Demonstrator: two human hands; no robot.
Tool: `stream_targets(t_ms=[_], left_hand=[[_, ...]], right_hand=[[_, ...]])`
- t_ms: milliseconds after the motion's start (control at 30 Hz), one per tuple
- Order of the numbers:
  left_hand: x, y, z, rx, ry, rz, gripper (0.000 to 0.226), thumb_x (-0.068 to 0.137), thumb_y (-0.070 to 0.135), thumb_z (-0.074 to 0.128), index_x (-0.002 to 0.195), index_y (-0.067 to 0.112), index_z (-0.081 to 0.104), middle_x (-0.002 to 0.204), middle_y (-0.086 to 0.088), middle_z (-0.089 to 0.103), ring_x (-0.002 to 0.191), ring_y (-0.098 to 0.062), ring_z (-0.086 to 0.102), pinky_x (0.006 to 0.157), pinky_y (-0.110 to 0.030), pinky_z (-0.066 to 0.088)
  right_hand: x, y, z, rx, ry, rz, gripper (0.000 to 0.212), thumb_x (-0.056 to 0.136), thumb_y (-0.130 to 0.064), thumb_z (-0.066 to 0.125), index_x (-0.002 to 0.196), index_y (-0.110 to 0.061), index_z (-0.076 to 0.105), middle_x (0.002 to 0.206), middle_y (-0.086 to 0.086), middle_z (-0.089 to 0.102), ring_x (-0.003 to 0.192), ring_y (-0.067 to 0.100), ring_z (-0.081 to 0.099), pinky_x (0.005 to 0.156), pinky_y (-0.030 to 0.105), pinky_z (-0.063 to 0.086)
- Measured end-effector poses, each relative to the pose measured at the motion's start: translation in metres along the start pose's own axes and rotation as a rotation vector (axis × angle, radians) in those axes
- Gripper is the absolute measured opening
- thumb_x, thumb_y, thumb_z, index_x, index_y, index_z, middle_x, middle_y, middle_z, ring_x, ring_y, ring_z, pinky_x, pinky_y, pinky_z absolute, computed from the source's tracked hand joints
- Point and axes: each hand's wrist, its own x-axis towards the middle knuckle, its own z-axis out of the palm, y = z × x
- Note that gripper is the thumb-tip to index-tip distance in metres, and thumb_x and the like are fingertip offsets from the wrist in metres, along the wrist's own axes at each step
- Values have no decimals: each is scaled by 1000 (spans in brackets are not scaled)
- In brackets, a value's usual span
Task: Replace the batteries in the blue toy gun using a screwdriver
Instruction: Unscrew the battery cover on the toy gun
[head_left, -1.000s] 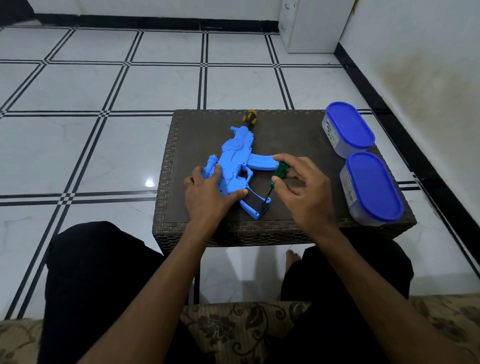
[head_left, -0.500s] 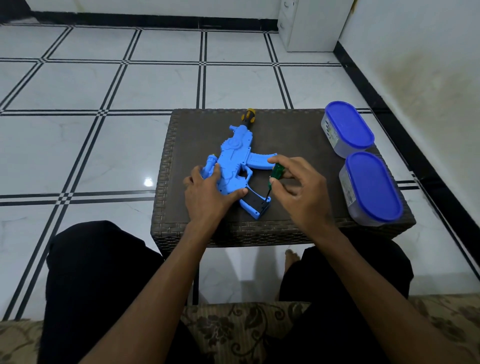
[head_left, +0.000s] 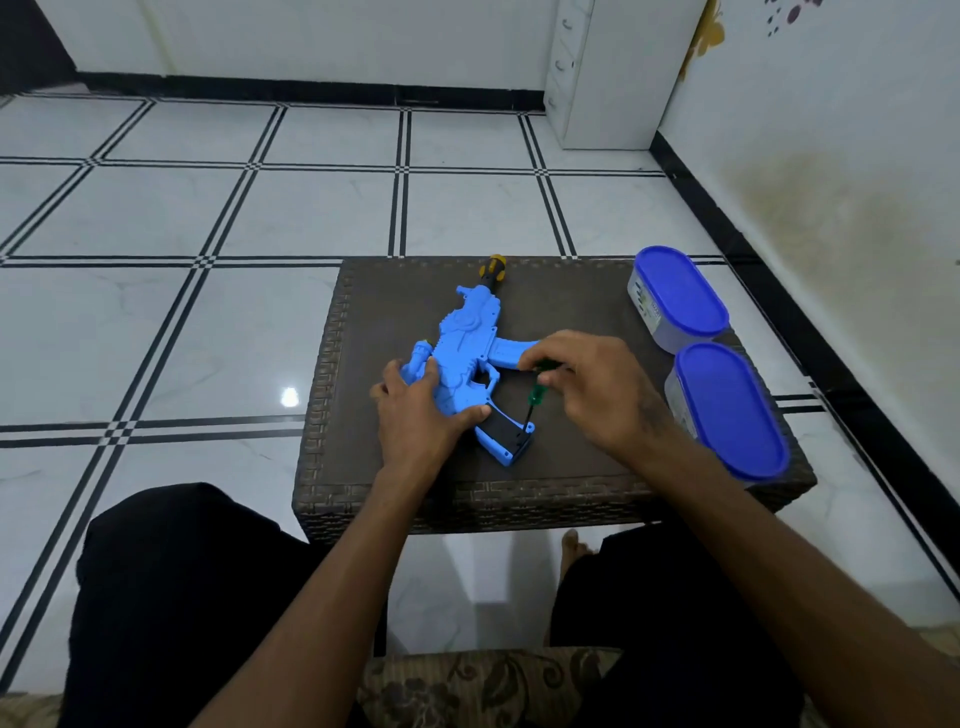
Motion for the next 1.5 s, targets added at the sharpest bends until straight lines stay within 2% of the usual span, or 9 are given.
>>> stream_targets(t_ms=[67, 133, 367, 467, 667, 900, 1067, 1267, 1500], left_hand=[[5, 3, 1, 2, -1, 15, 90, 69, 62, 73, 143, 20, 43, 154, -13, 19, 137, -36, 21, 105, -43, 34], [10, 5, 3, 27, -3, 20, 91, 69, 64, 72, 143, 20, 42, 153, -13, 19, 137, -36, 21, 105, -43, 34], [19, 1, 8, 178, 65, 102, 86, 67, 73, 66, 135, 22, 49, 149, -11, 31, 133, -34, 30, 104, -44, 34], [24, -4, 8, 266, 78, 142, 88, 66, 77, 62, 135, 22, 49, 149, -9, 33, 135, -32, 29, 104, -46, 33], [24, -9, 12, 226, 62, 157, 93, 69, 73, 62, 143, 19, 43, 149, -11, 37, 136, -32, 30, 108, -44, 30], [21, -2, 3, 310, -4, 160, 96, 72, 73, 60, 147, 17, 37, 151, -14, 35, 135, -35, 34, 108, -44, 31], [24, -2, 2, 316, -14, 162, 93, 68, 76, 61, 140, 18, 45, 148, -14, 39, 129, -37, 41, 102, -47, 36], [24, -10, 2, 309, 16, 204, 90, 67, 77, 62, 133, 18, 51, 141, -14, 47, 123, -38, 47, 96, -46, 43], [23, -8, 4, 321, 45, 211, 88, 66, 77, 62, 129, 16, 54, 137, -14, 50, 118, -38, 50, 94, -46, 45]], right_hand=[[2, 2, -3, -15, -52, -12, 41, 79, 18, 59, 109, -8, 70, 108, 4, 70, 103, 16, 64, 86, 15, 48], [3, 6, -3, -30, -74, -40, 44, 79, 17, 53, 114, -8, 66, 115, 5, 67, 109, 18, 62, 93, 24, 49], [14, 16, 6, -145, -339, -30, 21, 96, -29, 56, 111, -14, 55, 101, -1, 50, 88, 18, 55, 80, 34, 46], [22, 22, 7, -398, -347, -106, 13, 96, -20, 56, 101, -19, 45, 95, -3, 37, 74, 23, 56, 66, 38, 47], [42, 28, -10, -196, -530, -391, 35, 67, 7, 50, 96, -11, 59, 94, 1, 57, 83, 15, 50, 69, 23, 37], [41, 25, -16, -53, -521, -246, 21, 90, -4, 48, 108, -12, 57, 103, -1, 55, 81, 4, 43, 75, 8, 35], [34, 26, -11, -108, -519, -204, 25, 92, -3, 50, 110, -20, 53, 103, -5, 54, 85, 9, 50, 76, 26, 43], [31, 1, -14, 63, -538, -175, 34, 83, 13, 41, 104, -8, 57, 103, 2, 65, 94, 9, 62, 81, 17, 48], [26, -5, -8, -177, -451, -133, 17, 92, -17, 49, 108, -12, 53, 104, 0, 44, 88, 18, 51, 81, 31, 43]])
